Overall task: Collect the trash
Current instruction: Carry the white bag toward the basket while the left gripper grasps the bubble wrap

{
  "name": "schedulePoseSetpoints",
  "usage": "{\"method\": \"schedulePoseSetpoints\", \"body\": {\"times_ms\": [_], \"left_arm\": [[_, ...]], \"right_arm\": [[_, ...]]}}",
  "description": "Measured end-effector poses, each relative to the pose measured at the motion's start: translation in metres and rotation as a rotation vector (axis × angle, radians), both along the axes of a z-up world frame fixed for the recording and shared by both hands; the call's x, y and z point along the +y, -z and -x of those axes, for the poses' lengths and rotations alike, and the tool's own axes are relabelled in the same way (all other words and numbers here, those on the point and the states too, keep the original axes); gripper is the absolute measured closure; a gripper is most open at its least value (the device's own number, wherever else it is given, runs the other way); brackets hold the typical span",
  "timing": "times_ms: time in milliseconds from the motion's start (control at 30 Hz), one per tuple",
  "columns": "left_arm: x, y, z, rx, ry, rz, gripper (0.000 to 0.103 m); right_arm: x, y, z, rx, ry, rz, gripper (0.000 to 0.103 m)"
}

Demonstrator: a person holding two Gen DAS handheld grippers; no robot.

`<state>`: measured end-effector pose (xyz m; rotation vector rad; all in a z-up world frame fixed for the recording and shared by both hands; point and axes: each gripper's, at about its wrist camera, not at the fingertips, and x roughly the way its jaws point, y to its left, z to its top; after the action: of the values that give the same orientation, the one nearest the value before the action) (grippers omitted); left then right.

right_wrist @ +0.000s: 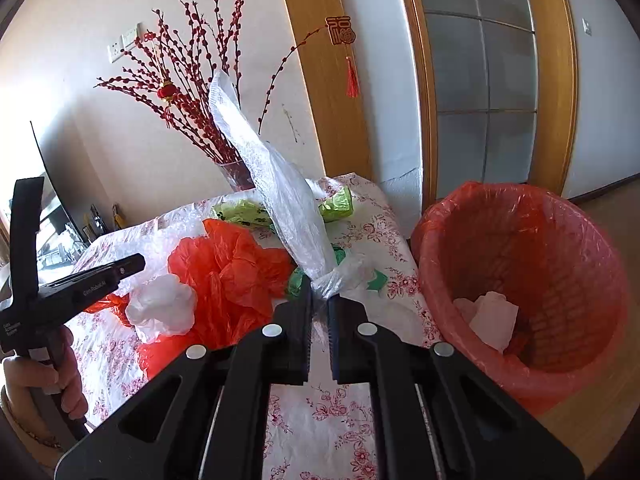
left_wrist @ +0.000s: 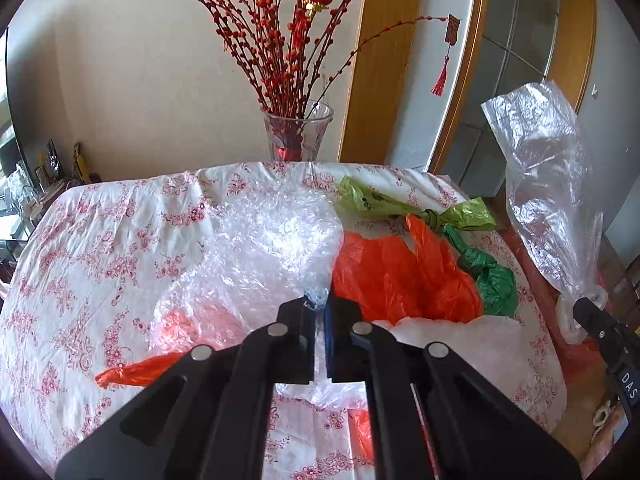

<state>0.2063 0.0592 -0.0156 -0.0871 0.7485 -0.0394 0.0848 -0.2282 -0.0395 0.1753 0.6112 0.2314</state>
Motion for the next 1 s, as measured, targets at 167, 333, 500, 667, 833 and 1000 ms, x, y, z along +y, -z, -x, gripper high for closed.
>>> {"method": "schedulePoseSetpoints", "body": {"times_ms": [167,333,500,667,833,1000], "left_arm": [[0.007,-0.033,0.01,-0.087,0.024,0.024,0.099],[0.002,-0.064,0.016,-0.148,0.064,0.056,0.099],[-0.02,-0.082,0.023,-0.182,0.126,0.072,0.099],[-0.054,-0.093,0.03,-0.2,0.201,0.068,0.099],[-0.092,-0.096,0.031,-0.204,0.28,0.075,0.099],[-0.126,-0.092,0.033,-0.203,0.347,0.087,0.099]], "right_arm": [[-0.007,-0.005,0.002,-0.016,0.017,-0.01,0.096],[-0.015,-0.009,0.004,-0.027,0.031,-0.015,0.096],[-0.026,-0.016,0.007,-0.04,0.055,-0.014,0.096],[-0.043,-0.022,0.008,-0.051,0.096,-0.002,0.096],[-0.065,-0.029,0.01,-0.061,0.151,0.013,0.096],[-0.092,-0.035,0.012,-0.061,0.214,0.004,0.096]]}}
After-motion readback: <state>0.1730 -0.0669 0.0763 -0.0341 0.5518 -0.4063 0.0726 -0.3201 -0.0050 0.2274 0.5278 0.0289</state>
